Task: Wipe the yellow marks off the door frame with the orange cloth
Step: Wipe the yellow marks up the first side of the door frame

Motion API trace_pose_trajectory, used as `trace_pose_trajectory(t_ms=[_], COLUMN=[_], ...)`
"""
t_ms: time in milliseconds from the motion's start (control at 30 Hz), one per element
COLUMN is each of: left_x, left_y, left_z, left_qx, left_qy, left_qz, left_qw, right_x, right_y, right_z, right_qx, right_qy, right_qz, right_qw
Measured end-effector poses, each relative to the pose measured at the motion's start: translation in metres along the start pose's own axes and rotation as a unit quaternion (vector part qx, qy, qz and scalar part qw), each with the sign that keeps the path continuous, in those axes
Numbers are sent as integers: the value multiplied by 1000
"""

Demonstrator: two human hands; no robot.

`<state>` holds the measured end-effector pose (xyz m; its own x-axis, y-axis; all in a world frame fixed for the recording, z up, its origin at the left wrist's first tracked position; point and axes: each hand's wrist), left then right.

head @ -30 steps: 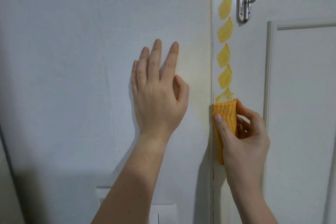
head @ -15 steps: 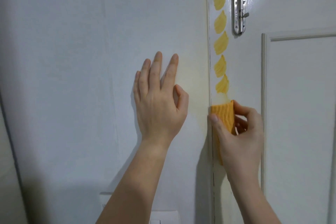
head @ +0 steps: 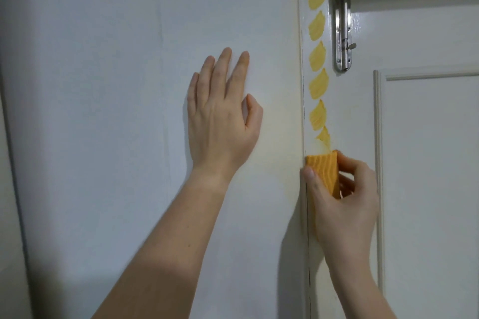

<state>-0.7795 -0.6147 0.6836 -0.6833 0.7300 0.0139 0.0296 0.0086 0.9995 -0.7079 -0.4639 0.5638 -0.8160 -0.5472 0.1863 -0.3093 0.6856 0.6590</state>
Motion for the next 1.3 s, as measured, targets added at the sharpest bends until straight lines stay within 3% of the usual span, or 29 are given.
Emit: trace_pose_trajectory(t_ms=[133, 400, 633, 833, 1033, 1300], left_x=[-1, -3, -3, -2, -1, -1], left_y=[1, 0, 0, 0, 0, 0], left_z=[-1, 2, 2, 2, 1, 2], left_qx=[-3, -10, -11, -14, -15, -19], left_qy=[1, -18, -13, -13, -7, -16], left_qz=[2, 5, -2, -3, -6, -8], left_qw=[1000, 1000, 1000, 1000, 1000, 1000], right_x=[8, -5, 8, -5, 8, 3], right_y=[37, 35, 22, 36, 64, 61], right_z=[-23, -6, -16, -11, -35, -30], right_qx=[-40, 1, -38, -15, -54, -32], right_qy=[10, 50, 20, 58, 35, 48], right_qz=[-3, -49, -2, -40, -22, -14], right_qw=[999, 998, 999, 997, 998, 998])
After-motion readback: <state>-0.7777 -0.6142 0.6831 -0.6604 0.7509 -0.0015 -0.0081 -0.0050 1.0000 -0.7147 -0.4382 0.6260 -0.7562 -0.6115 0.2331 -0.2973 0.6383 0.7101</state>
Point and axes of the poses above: each hand's wrist, its own y-axis towards the middle knuckle, its own x-axis out of the palm, z = x × y, and after that the axes turned 14 degrees about -y, right-handed
